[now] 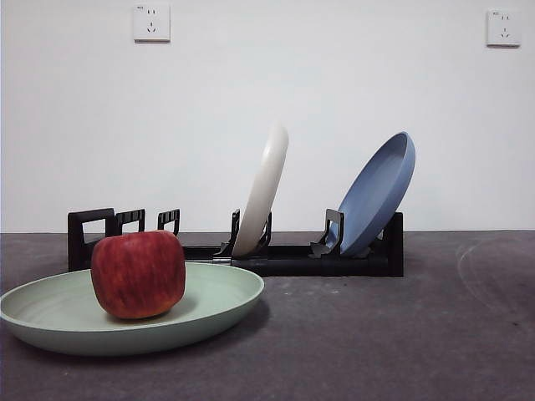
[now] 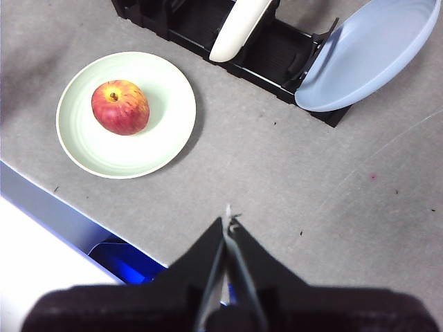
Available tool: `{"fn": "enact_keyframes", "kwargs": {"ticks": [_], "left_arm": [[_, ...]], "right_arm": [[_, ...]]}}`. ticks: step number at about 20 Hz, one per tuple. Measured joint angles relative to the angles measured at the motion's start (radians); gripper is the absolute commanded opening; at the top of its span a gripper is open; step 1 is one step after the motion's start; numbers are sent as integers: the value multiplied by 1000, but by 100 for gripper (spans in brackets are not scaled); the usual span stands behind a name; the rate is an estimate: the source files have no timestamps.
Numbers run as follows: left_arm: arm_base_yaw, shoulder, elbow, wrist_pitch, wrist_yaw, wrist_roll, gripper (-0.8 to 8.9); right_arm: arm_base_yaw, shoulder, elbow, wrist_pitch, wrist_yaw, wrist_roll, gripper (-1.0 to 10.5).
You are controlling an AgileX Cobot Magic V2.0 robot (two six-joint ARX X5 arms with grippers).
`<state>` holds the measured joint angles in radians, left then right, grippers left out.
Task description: Take the green plate from the plate rack,put the plate on the table,take the apple from the table,put the apple in the plate
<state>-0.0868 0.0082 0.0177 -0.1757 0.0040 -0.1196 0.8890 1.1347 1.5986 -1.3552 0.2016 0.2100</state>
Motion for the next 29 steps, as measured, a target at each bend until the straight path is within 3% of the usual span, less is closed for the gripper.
{"fn": "enact_keyframes", "kwargs": {"ticks": [17, 19, 23, 25, 27, 29], "left_arm": [[0, 147, 0, 1, 0, 4, -4], [0, 164, 0, 1, 0, 4, -4], [0, 198, 0, 2, 0, 4, -4], [0, 212, 0, 13, 0, 4, -4], [0, 221, 0, 20, 0, 5, -4], [0, 227, 0, 26, 0, 5, -4]], "right_arm": [[0, 0, 0, 0, 9, -5, 1], [0, 0, 0, 0, 83, -13, 1], [0, -2, -30, 2, 394, 104, 1], [-31, -21, -116, 84, 470, 116, 1], [-105, -58, -245, 265, 420, 55, 1], [-222, -121, -418, 509, 234, -51, 1]]}}
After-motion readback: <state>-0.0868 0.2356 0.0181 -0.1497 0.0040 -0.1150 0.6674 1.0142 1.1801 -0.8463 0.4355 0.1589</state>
